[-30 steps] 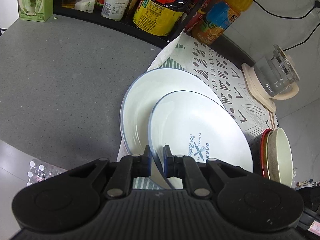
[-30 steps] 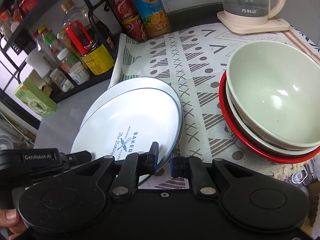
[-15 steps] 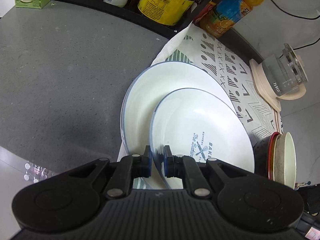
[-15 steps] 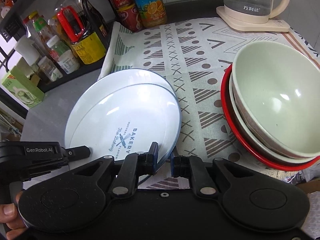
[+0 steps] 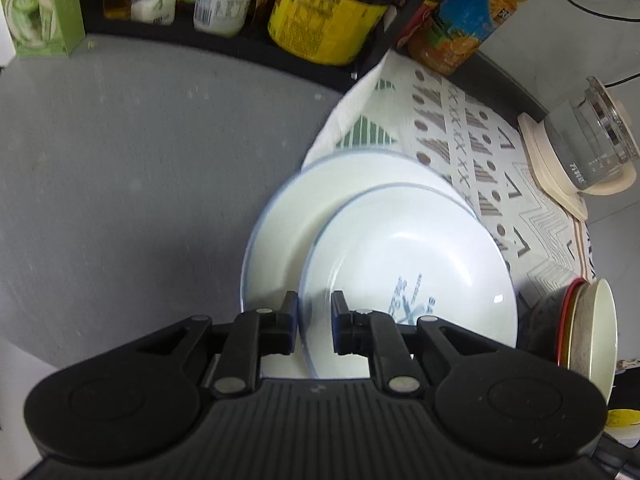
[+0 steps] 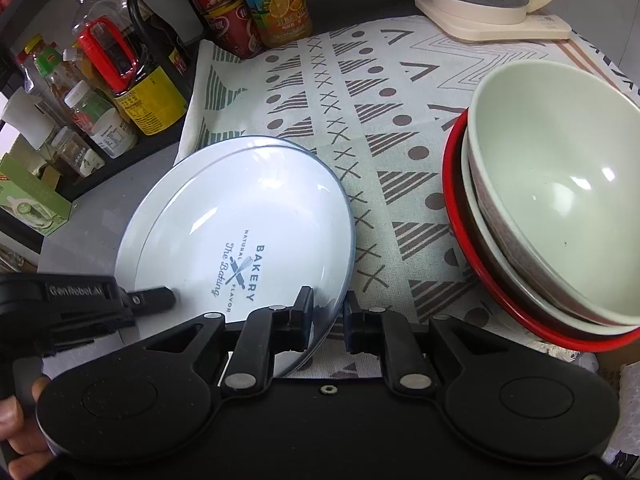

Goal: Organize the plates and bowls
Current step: 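Carry the 'BAKERY' plate with both grippers and lower it onto the 'Sweet' plate, then open both grippers and release the 'BAKERY' plate, then move both grippers to the rim of the red bowl stack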

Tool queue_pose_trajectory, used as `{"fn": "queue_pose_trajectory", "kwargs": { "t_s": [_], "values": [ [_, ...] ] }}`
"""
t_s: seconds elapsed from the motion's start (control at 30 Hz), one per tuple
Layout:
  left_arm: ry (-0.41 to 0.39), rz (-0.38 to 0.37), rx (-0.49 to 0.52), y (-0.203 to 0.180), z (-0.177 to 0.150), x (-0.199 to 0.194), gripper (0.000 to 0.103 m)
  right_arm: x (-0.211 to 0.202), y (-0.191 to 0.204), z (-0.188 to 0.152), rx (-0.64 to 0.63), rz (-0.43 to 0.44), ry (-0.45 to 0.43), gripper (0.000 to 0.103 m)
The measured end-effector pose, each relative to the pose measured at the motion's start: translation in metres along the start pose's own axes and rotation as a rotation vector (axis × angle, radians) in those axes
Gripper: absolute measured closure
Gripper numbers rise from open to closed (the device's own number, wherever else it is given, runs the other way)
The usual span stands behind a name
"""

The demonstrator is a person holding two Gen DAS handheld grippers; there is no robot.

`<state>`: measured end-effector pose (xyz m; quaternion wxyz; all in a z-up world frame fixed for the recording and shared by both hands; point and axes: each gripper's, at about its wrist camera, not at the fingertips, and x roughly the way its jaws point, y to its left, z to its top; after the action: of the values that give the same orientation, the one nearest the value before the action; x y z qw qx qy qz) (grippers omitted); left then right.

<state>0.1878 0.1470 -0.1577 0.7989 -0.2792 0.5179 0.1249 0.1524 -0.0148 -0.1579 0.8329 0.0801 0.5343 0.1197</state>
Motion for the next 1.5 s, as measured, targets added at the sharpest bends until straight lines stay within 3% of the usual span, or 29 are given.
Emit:
{"fn": "queue_pose_trajectory", "kwargs": {
  "t_s": [0.37, 0.53, 0.63, 0.7, 0.8, 0.97, 1.1, 1.5],
  "values": [
    [-0.03, 0.033, -0.01, -0.004, 0.012, -0.008, 0.081, 0.005, -0.003, 0.003, 0.011, 0.03, 0.029, 0.08],
    [-0.066, -0.009, -0.035, -0.008, 0.014, -0.024, 0.062, -0.006, -0.001, 0.003, -0.015, 0.052, 0.022, 0.071],
    [-0.106, -0.011, -0.02, -0.014, 0.014, -0.037, 0.045, -0.018, 0.0, 0.005, -0.042, 0.066, -0.002, 0.065],
    [-0.12, -0.016, -0.023, -0.017, 0.013, -0.043, 0.034, -0.029, -0.001, 0.007, -0.047, 0.083, -0.036, 0.056],
    [-0.135, -0.044, -0.023, -0.022, 0.01, -0.047, 0.029, -0.047, -0.005, 0.01, -0.056, 0.092, -0.096, 0.042],
    [-0.131, -0.079, 0.017, -0.04, 0.007, -0.051, 0.027, -0.079, -0.02, 0.016, -0.05, 0.063, -0.198, 0.024],
    [-0.155, -0.088, 0.074, -0.059, -0.001, -0.057, 0.021, -0.102, -0.039, 0.021, -0.012, 0.026, -0.28, 0.015],
    [-0.129, -0.136, 0.187, -0.107, -0.023, -0.064, 0.019, -0.13, -0.096, 0.005, 0.114, -0.064, -0.335, 0.006]
  ]
}}
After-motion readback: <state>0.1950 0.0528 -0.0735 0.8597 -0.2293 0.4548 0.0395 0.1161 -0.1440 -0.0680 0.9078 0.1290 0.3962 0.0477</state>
